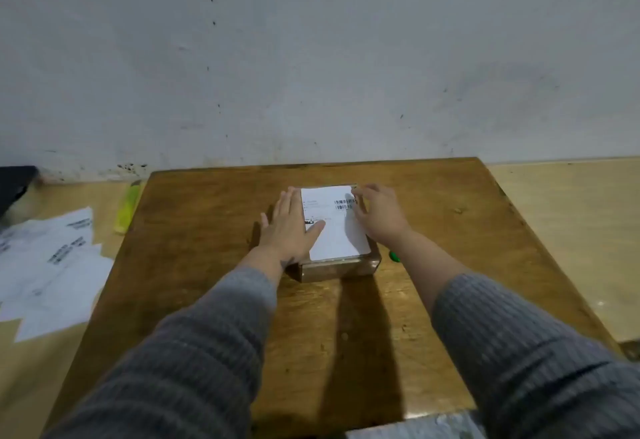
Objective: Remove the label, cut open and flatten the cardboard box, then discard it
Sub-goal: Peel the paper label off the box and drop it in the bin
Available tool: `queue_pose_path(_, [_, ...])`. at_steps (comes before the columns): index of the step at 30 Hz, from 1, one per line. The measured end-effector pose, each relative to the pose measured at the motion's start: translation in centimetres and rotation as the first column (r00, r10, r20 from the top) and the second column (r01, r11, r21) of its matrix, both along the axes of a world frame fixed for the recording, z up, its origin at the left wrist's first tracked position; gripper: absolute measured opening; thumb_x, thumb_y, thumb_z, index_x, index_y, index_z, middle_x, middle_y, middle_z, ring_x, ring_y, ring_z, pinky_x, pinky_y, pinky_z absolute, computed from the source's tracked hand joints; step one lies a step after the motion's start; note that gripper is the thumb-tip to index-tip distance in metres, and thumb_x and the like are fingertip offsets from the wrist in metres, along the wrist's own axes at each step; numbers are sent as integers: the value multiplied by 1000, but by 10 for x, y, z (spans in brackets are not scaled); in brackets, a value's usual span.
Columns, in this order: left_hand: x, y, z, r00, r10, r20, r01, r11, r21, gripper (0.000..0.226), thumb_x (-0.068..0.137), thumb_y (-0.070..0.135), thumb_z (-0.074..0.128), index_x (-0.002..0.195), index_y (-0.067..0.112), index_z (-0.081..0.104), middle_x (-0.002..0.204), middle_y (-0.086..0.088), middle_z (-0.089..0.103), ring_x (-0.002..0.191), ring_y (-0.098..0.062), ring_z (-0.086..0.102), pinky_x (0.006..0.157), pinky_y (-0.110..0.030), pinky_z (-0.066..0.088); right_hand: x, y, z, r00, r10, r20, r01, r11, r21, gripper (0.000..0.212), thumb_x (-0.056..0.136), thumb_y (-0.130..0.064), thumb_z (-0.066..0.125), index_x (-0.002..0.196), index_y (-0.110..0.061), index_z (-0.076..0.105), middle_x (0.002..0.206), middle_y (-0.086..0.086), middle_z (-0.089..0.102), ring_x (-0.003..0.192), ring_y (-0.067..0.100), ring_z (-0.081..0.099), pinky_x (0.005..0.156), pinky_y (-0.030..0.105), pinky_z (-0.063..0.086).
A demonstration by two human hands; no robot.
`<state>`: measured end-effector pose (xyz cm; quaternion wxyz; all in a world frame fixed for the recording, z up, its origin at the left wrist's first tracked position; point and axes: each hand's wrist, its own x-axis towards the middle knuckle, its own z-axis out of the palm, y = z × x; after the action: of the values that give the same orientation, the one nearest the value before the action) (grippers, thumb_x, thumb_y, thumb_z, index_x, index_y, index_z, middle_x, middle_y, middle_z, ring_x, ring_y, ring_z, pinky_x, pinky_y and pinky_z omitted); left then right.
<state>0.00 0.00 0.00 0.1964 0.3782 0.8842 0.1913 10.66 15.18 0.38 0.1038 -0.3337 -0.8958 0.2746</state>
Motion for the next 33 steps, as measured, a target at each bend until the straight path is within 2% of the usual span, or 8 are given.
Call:
queue_pose_path(5, [-9, 10, -15, 999, 27, -41, -28, 999, -23, 82, 95, 60, 30, 152, 19, -12, 160, 2, -19, 147, -16, -15, 118, -56, -3, -27, 12, -5, 999, 35, 21, -36, 998, 52, 31, 93, -28, 53, 123, -25, 61, 140, 2, 48, 135, 24, 33, 106, 46, 35])
queue_pose_path(10, [-10, 10, -24, 997, 32, -72, -31, 999, 12, 79, 96, 60, 27, 153, 22, -13, 159, 5, -21, 146, -12, -18, 118, -55, -7, -56, 18, -7, 990, 139, 30, -140, 988, 60, 27, 91, -31, 55, 117, -33, 64, 132, -5, 57, 130, 19, 41, 108, 46, 30])
queue_pose_path(14, [-11, 9, -27, 997, 38, -67, -36, 999, 22, 79, 96, 60, 27, 152, 25, -16, 158, 8, -24, 145, -10, -20, 118, -55, -7, -75, 13, -5, 985, 174, -17, -174, 985, 8, 20, 90, -37, 56, 106, -38, 69, 118, -13, 66, 122, 12, 48, 111, 48, 17])
queue_pose_path(16, [-11, 9, -28, 997, 38, -67, -36, 999, 30, 79, 95, 61, 27, 152, 25, -16, 157, 9, -25, 144, -9, -21, 118, -55, -7, -82, 10, -4, 978, 205, -39, -206, 978, -34, 17, 89, -38, 58, 101, -39, 71, 108, -14, 69, 114, 10, 54, 112, 51, 17])
queue_pose_path(20, [-12, 8, -27, 998, 27, -59, -25, 999, 31, 81, 95, 61, 29, 152, 23, -15, 158, 8, -24, 145, -8, -20, 117, -55, -8, -89, 9, -5, 969, 227, -93, -239, 959, -150, 12, 82, -37, 67, 91, -35, 75, 100, -11, 73, 100, 9, 64, 98, 45, 44])
queue_pose_path(22, [-12, 8, -25, 998, 25, -66, -24, 1000, 19, 82, 95, 61, 29, 152, 22, -15, 158, 8, -23, 145, -8, -20, 117, -55, -8, -91, 11, -6, 964, 238, -123, -257, 950, -176, 7, 80, -33, 71, 85, -32, 75, 94, -10, 73, 93, 10, 65, 89, 44, 50])
queue_pose_path(29, [-11, 8, -22, 994, 26, -106, -29, 999, -25, 83, 94, 64, 26, 152, 23, -15, 159, 8, -21, 145, -8, -19, 117, -56, -6, -92, 9, -6, 939, 326, -111, -323, 945, 49, 12, 87, -21, 64, 85, -14, 73, 98, 1, 66, 103, 22, 49, 89, 37, 41])
queue_pose_path(33, [-11, 8, -21, 993, 30, -115, -34, 999, -36, 83, 93, 65, 26, 152, 23, -14, 159, 8, -20, 145, -8, -19, 117, -57, -7, -84, 9, -9, 914, 372, -164, -365, 928, 73, 12, 89, -13, 60, 86, -8, 70, 95, 5, 69, 94, 20, 49, 77, 25, 33])
